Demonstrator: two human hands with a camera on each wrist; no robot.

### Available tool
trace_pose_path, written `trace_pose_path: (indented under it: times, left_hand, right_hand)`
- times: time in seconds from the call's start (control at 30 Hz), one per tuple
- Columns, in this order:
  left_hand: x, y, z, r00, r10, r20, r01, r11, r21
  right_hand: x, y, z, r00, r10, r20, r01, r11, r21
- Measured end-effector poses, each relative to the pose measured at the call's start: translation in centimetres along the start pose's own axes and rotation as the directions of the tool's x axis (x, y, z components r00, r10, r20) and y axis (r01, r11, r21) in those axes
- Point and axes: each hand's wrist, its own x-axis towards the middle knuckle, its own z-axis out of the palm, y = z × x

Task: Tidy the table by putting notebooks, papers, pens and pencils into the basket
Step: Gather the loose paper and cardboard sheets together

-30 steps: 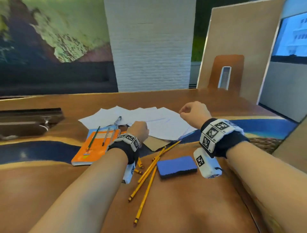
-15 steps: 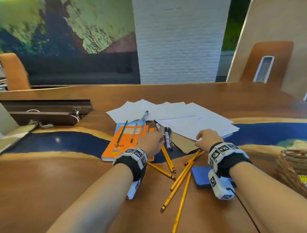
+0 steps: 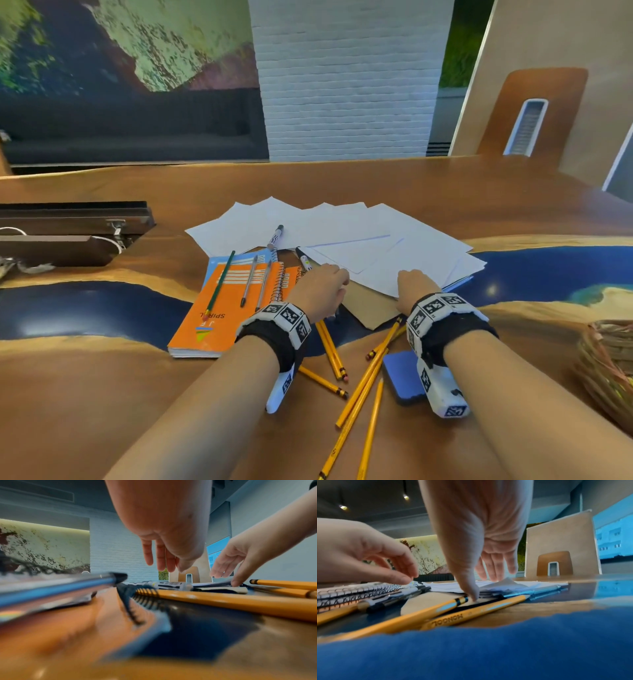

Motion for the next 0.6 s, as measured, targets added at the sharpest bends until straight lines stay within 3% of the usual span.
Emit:
trace_pose_path:
  times: [0.33, 0.6]
  left_hand:
    - [3.1, 0.2, 1.1, 0.999, -0.008, 0.047, 0.002, 0.993, 0.119]
    - [6.1, -0.9, 2.2, 0.975, -0.188, 0.121, 0.184, 0.982, 0.042]
  right_hand:
    - [0.5, 0.0, 0.0, 1.0, -0.009, 0.016, 0.01, 0.999, -0.05]
    - [1.1, 0.1, -0.3, 0.999, 0.004, 0.042, -0.005, 1.0, 0.01]
